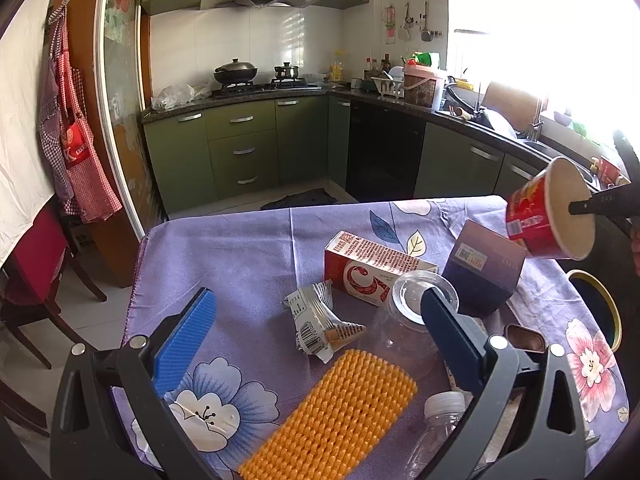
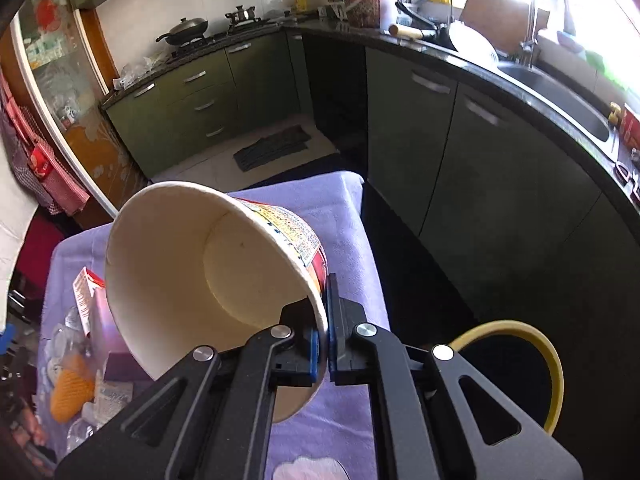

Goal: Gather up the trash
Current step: 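Carry the paper cup over the yellow-rimmed bin and open the right gripper, then move the left gripper to the purple box and grasp it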

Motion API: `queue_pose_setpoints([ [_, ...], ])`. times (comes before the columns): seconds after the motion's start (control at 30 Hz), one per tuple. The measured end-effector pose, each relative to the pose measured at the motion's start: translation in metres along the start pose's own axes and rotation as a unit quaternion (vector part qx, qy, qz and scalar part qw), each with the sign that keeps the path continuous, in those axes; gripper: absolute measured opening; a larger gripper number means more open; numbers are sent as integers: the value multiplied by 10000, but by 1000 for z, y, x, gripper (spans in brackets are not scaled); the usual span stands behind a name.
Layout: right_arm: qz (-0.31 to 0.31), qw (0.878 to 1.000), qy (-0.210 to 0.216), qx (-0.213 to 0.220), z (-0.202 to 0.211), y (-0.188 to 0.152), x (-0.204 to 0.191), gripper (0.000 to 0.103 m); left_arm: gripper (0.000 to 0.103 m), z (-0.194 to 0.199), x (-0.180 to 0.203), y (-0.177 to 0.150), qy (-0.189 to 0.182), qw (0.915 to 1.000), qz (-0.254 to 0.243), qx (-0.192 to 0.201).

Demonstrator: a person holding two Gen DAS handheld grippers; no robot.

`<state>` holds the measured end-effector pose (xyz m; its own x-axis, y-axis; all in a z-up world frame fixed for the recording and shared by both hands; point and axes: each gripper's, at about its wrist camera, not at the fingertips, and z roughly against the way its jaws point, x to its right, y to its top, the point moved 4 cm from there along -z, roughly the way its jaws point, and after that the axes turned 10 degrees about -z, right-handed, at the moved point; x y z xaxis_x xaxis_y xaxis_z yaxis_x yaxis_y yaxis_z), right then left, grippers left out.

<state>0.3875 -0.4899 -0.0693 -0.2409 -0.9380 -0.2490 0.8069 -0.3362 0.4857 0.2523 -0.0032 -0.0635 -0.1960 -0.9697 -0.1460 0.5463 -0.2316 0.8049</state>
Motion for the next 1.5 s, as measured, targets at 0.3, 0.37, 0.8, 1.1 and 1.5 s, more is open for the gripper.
queue_pose_setpoints([
  [0.3, -1316, 9814, -573, -1276, 38, -12, 169, 4, 97, 4, 8, 1, -83, 9999, -78, 40],
  [0.37, -1495, 9734, -738, -1571, 27, -23, 201, 4, 97, 4, 11, 2, -90, 9999, -112, 47],
  [0.8, -2215, 9477, -838, -2140, -53, -72, 281, 31, 97, 16, 26, 10, -70, 9995, -316, 39],
  [1.1, -1821, 9699, -207, -1601, -3, -80, 251, 44, 97, 24, 58, 20, -408, 9959, -808, -45],
  [1.5, -633, 9848, 1120, -1163, 88, -146, 147, 60, 97, -4, 139, 51, -1740, 9499, -2593, 125],
])
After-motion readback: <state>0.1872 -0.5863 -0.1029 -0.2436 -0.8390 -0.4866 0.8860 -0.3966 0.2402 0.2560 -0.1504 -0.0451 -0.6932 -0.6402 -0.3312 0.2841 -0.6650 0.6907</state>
